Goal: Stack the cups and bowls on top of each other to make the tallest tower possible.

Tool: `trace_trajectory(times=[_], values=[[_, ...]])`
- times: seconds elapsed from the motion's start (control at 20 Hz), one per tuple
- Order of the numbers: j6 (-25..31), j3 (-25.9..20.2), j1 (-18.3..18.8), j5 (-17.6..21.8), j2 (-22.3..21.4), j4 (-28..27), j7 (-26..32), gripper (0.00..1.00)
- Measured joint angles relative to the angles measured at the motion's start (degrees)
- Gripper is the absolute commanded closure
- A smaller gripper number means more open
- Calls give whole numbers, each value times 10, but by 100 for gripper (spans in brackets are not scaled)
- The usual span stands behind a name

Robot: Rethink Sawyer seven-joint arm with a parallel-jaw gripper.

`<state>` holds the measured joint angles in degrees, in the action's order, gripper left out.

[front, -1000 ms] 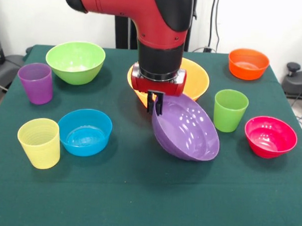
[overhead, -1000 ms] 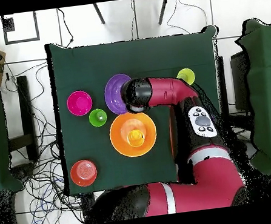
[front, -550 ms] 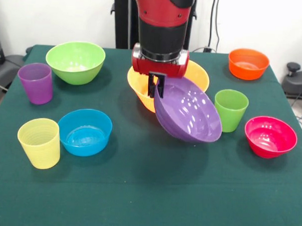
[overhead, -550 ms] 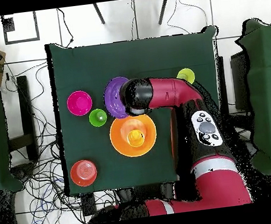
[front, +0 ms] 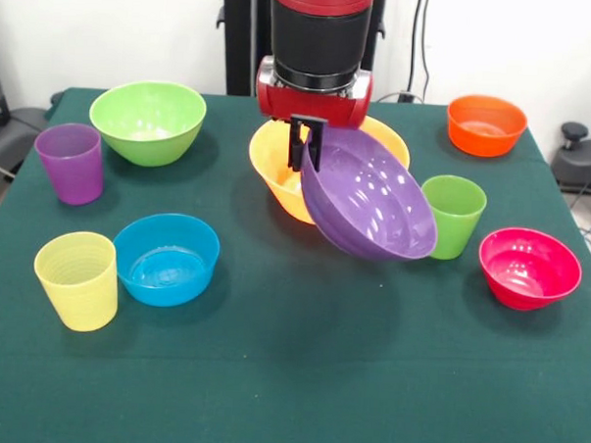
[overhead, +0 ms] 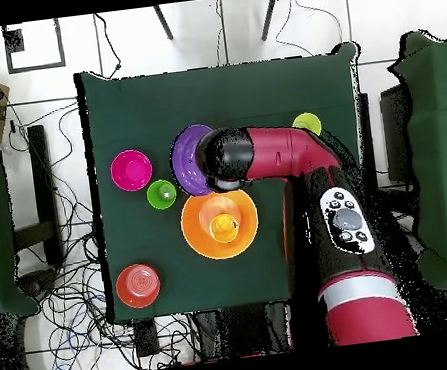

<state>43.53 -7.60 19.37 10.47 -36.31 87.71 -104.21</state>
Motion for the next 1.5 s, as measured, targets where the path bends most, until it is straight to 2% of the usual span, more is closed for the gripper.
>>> trace_trajectory(times=[0.55, 1.5], values=[[0, -2, 0, 0, -10, 11, 0, 100], [0, -8, 1, 0, -71, 90, 0, 100]])
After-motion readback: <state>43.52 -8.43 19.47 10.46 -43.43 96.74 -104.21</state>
